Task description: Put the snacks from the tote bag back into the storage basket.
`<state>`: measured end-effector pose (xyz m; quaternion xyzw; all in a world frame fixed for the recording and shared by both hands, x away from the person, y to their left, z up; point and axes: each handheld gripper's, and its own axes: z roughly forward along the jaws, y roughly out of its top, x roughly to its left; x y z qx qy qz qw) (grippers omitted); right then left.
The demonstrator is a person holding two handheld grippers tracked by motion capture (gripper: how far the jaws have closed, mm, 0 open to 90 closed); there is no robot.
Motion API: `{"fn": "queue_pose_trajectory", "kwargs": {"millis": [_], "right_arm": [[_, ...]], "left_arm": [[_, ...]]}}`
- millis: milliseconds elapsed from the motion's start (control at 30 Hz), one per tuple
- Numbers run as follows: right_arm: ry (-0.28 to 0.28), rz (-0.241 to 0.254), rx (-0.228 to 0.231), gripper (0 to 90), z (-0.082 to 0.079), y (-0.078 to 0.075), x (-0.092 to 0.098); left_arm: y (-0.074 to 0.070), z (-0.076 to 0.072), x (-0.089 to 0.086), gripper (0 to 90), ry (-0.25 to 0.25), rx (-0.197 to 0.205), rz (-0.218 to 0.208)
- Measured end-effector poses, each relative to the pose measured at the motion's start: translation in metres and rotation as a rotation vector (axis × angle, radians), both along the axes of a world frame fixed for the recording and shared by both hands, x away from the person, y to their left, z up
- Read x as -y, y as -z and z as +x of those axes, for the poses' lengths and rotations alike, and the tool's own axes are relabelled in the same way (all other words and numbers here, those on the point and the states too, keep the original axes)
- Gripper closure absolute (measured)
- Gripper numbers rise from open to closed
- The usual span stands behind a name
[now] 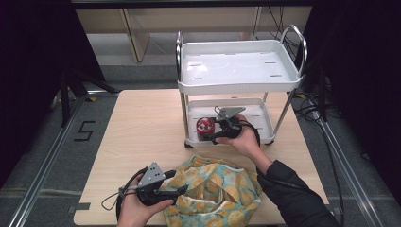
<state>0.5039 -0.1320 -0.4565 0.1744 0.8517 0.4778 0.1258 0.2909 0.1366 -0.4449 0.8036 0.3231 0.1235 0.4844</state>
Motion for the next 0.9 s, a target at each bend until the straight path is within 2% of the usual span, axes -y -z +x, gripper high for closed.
{"fn": "queue_pose_trajectory", "kwargs": {"millis": [233, 267, 300, 333, 367, 400, 467, 567, 733, 767, 867, 900], "right_arm": [[-0.013, -0.002, -0.011, 25.9, 0.0013, 0.0042, -0.0012], [-0.017, -0.008, 0.003, 25.9, 0.0019, 0.0039, -0.0009], [-0.016, -0.004, -0.014, 25.9, 0.0017, 0.0039, -0.0008], [-0.016, -0.01, -0.004, 25.9, 0.0018, 0.0035, -0.0006], [-0.016, -0.01, -0.004, 25.9, 0.0018, 0.0034, -0.0006], [-0.016, -0.008, -0.004, 25.9, 0.0019, 0.0034, -0.0005], [0.018, 0.003, -0.025, 25.8, -0.0004, 0.0038, -0.0001], [-0.006, 0.009, -0.018, 25.8, 0.0022, 0.0046, 0.0005], [0.021, 0.004, -0.018, 23.7, 0.0009, 0.0039, 0.0022], [0.016, 0.001, -0.015, 22.6, 0.0014, 0.0039, 0.0022], [0.045, 0.004, -0.023, 19.4, -0.0008, 0.0039, 0.0032], [0.038, 0.004, -0.021, 18.9, -0.0007, 0.0042, 0.0033]], "left_arm": [[0.0001, 0.0002, -0.0002, 32.9, 0.003, -0.004, -0.001], [0.0002, 0.0002, -0.0003, 33.0, 0.004, -0.004, 0.001], [0.0002, 0.0001, -0.0001, 33.0, 0.001, -0.004, 0.003], [0.0007, -0.0006, 0.0009, 32.9, -0.009, -0.01, -0.006], [0.0006, -0.0006, -0.0002, 33.0, -0.015, -0.017, 0.015], [0.0011, -0.0012, 0.001, 33.0, -0.017, -0.022, -0.003], [0.0014, -0.0009, 0.0015, 33.0, -0.011, -0.023, -0.011], [0.0008, -0.0015, 0.0022, 33.0, -0.017, -0.021, -0.013], [0.0015, -0.0015, 0.0027, 33.1, -0.013, -0.022, -0.01], [0.0024, -0.001, 0.0033, 33.2, -0.01, -0.02, -0.021], [0.0021, -0.0011, 0.0031, 33.3, -0.008, -0.023, -0.019], [0.0019, -0.0007, 0.0022, 33.2, -0.004, -0.023, -0.006]]}}
